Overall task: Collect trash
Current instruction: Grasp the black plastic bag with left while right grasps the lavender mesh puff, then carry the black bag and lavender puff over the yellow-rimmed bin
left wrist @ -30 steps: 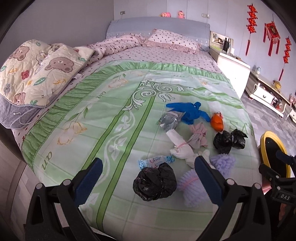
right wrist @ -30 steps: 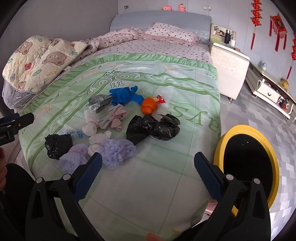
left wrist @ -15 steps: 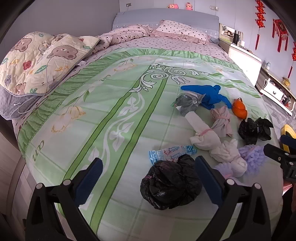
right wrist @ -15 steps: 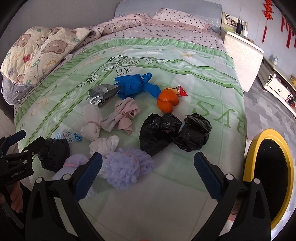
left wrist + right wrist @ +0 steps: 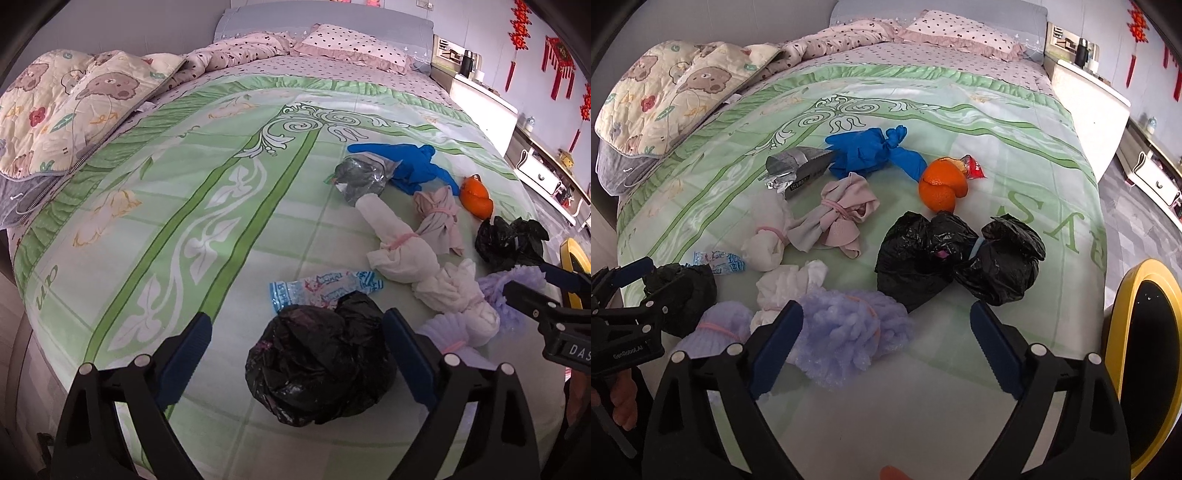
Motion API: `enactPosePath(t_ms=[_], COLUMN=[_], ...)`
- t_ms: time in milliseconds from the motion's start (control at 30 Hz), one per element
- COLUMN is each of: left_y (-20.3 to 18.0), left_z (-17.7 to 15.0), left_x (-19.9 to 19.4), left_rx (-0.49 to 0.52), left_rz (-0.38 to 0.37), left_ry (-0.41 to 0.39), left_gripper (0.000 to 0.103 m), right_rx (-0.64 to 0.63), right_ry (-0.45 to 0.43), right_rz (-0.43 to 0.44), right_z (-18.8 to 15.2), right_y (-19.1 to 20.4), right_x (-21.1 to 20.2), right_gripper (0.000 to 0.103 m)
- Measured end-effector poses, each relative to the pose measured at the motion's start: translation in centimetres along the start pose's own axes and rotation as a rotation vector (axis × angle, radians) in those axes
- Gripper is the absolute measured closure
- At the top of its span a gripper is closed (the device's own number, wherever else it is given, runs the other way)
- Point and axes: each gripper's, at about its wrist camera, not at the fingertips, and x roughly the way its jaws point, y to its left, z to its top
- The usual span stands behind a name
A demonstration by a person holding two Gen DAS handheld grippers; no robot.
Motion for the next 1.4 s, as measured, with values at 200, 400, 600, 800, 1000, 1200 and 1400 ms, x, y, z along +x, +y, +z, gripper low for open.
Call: enactPosePath(t_ms=[200, 400, 600, 800, 1000, 1200, 1400], left_y=[-0.3, -1.7, -1.7, -1.2, -1.1, -1.4, -3.9], left_z=[-0.3, -0.6, -0.4, -0.2, -0.1, 0.8, 2.6], left_x=[1.3, 2.2, 1.8, -1.1, -4.1, -7.1, -9.6], left_rx=[-0.025, 0.006, -0.020, -0.044, -0.032, -0.057, -0.014], left_rz=[-0.049, -0.102, -0.153, -0.178, -0.140, -0.127, -0.159], left_ry=[0.026, 0.035, 0.005, -0.096, -0.196, -0.272, -0.309], left_gripper=[0.025, 0.056, 0.065, 0.066, 0.066, 0.066, 0.066], right_rx=[-0.007, 0.003, 0.087, 0.109, 0.114, 0.147, 0.204], right_ry=[0.014, 0.032, 0.029, -0.081, -0.157, -0.204, -0.231], right_rz=[0.021, 0.064, 0.130, 0.135, 0.094, 0.080, 0.049], right_z=[0.0, -0.2, 0.0, 0.3, 0.2, 0.2, 0.5], right_y=[0.2, 0.2, -1.1, -1.7, -2.3, -3.8, -6.7], right_x=[0.7, 1.0, 0.5, -2.5, -5.4, -8.6, -12.8], right_gripper=[0.025, 0.045, 0.051, 0.052, 0.052, 0.052, 0.052])
